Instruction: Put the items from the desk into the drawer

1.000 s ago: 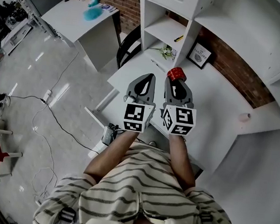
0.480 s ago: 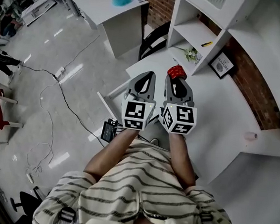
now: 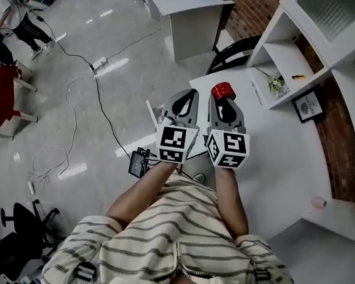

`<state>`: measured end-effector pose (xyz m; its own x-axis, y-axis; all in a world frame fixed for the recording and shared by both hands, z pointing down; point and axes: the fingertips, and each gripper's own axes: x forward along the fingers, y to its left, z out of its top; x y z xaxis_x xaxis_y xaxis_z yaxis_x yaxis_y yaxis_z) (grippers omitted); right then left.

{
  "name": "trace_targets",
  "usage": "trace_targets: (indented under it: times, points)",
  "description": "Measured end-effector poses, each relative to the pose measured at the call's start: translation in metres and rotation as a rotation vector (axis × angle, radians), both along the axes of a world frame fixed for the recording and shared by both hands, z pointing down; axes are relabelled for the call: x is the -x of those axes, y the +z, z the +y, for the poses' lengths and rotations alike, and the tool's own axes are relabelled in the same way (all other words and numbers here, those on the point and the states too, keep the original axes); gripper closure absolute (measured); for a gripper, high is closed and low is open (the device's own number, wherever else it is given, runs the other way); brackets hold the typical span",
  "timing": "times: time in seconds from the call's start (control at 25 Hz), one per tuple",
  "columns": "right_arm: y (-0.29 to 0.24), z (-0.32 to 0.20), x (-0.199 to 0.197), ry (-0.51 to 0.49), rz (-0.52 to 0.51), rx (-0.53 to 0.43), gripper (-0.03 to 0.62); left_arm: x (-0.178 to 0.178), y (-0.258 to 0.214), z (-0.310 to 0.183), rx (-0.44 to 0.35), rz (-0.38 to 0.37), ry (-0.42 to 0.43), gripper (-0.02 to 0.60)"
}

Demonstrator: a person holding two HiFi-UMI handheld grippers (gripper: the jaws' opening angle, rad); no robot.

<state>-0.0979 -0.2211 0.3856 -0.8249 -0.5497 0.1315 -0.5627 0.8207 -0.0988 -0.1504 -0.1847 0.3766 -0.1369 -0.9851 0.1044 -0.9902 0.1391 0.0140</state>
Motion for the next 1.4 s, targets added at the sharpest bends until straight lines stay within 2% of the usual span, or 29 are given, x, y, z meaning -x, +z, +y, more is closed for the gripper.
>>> trace_targets:
  times: [0.24,0.36,0.6,0.96,1.4]
  points:
    - [0.022,0.018,0.045,-0.098,0.045,0.052,0.513,0.035,0.018,0.021,0.038,0.028,-0.081,0.576]
    - [0.034,0.027,0.065,-0.144,0.071,0.08,0.513,0.052,0.03,0.03,0.056,0.066,-0.113,0.577]
    - [0.071,0.047,0.093,-0.207,0.166,0.169,0.513,0.077,0.053,0.052,0.092,0.121,-0.171,0.575]
    - [0.146,0.064,0.101,-0.276,0.378,0.324,0.513,0.09,0.103,0.066,0.174,0.187,-0.214,0.575]
    - [0.227,0.076,0.117,-0.356,0.601,0.398,0.513,0.111,0.152,0.078,0.252,0.267,-0.241,0.575]
